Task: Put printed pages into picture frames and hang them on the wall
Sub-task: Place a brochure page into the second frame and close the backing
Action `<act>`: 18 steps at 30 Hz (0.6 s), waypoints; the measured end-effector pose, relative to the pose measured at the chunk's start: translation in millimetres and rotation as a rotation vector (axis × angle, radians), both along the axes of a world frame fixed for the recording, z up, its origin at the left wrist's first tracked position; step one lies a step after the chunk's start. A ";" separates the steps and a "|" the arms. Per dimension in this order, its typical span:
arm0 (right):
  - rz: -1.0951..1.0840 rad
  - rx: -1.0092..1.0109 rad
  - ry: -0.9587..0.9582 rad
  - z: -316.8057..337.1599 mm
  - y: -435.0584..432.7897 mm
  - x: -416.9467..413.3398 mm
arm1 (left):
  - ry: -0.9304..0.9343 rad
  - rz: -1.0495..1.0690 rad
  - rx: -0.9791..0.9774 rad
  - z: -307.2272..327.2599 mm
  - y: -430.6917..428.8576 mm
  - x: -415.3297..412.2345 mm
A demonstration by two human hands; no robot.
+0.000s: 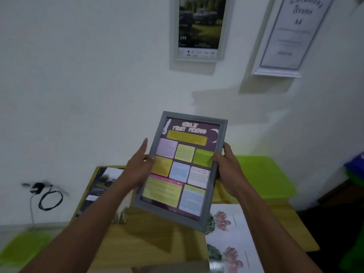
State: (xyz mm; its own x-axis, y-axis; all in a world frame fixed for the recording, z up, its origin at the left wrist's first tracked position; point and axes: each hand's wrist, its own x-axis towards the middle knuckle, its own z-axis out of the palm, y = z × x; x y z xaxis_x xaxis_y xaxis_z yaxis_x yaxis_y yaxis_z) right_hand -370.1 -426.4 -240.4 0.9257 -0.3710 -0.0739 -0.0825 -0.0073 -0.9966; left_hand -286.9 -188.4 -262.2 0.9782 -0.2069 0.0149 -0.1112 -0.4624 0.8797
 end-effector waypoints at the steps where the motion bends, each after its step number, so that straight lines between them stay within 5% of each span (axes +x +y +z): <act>1: 0.016 0.012 -0.012 9.0 -3.6 2.8 | 0.038 -0.043 -0.031 9.7 3.7 5.3; 10: 0.253 0.128 -0.214 74.1 0.9 30.9 | 0.035 -0.138 -0.294 83.7 44.2 -0.5; 18: 0.452 -0.042 -0.304 139.9 48.0 79.7 | -0.097 -0.069 -0.346 142.0 101.4 23.2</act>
State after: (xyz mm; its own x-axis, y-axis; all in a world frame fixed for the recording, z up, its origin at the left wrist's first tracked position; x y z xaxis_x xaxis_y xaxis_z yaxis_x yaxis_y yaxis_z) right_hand -290.5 -378.3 -100.6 0.9710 0.0720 0.2279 0.2296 -0.0161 -0.9732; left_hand -263.7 -87.0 -120.2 0.9529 -0.2384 0.1876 -0.2223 -0.1280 0.9665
